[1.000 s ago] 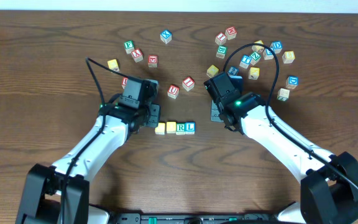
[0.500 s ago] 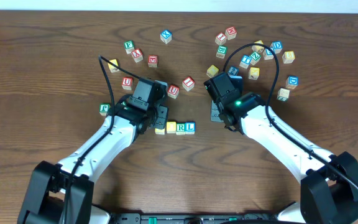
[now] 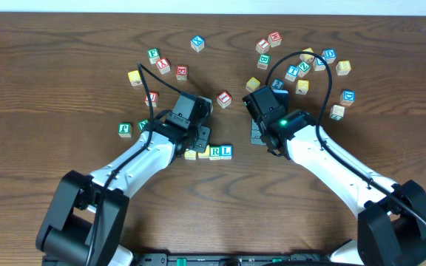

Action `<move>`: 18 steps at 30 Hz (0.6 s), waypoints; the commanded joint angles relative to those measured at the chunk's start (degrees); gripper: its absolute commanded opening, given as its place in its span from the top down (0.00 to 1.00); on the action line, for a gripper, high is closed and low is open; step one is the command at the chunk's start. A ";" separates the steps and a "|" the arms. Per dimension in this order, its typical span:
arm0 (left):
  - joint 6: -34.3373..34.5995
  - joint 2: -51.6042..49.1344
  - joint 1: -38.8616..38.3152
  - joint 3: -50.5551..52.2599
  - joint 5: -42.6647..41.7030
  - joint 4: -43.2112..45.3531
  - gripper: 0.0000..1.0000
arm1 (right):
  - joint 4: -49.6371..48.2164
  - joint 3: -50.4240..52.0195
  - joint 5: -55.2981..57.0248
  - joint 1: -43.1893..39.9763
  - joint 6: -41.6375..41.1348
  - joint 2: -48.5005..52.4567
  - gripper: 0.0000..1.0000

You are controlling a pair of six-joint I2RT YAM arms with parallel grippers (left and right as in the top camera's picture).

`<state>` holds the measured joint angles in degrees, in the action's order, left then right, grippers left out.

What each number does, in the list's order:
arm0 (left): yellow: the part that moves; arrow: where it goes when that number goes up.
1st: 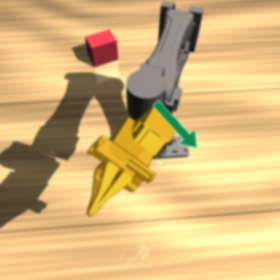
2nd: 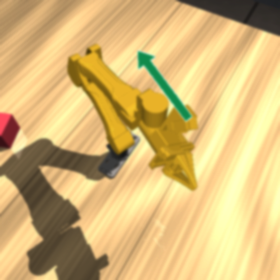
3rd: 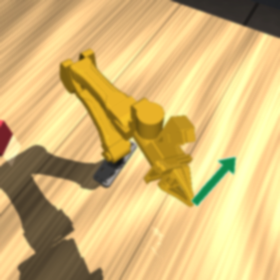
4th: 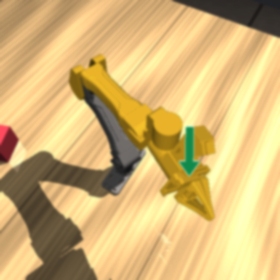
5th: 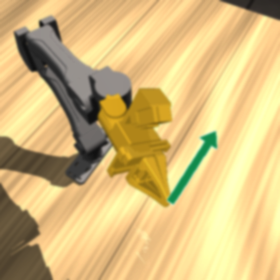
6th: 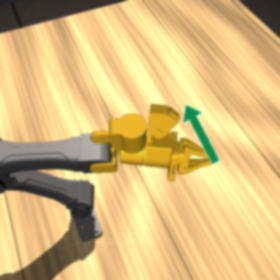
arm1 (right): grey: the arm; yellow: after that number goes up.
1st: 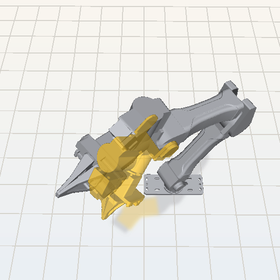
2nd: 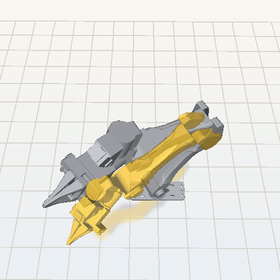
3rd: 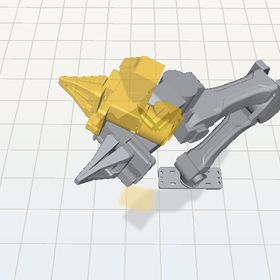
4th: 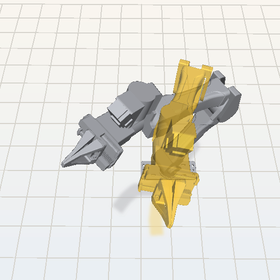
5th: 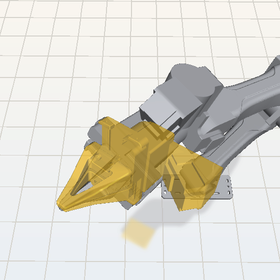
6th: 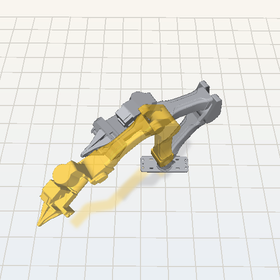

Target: Spell out CORL

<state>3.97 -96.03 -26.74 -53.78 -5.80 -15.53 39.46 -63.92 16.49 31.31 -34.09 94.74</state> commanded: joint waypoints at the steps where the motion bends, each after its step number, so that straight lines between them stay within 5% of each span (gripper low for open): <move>1: -1.11 -1.77 -0.35 -1.51 0.63 -0.17 0.93 | 0.04 -0.94 1.18 -0.15 -1.14 -0.61 0.99; 18: -1.40 -2.47 -3.52 -1.53 1.81 -2.34 0.93 | 0.15 -0.94 1.18 -0.13 -2.25 -0.61 0.99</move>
<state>3.11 -98.00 -30.22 -53.84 -5.15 -17.32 39.51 -63.92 16.51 31.31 -35.40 94.74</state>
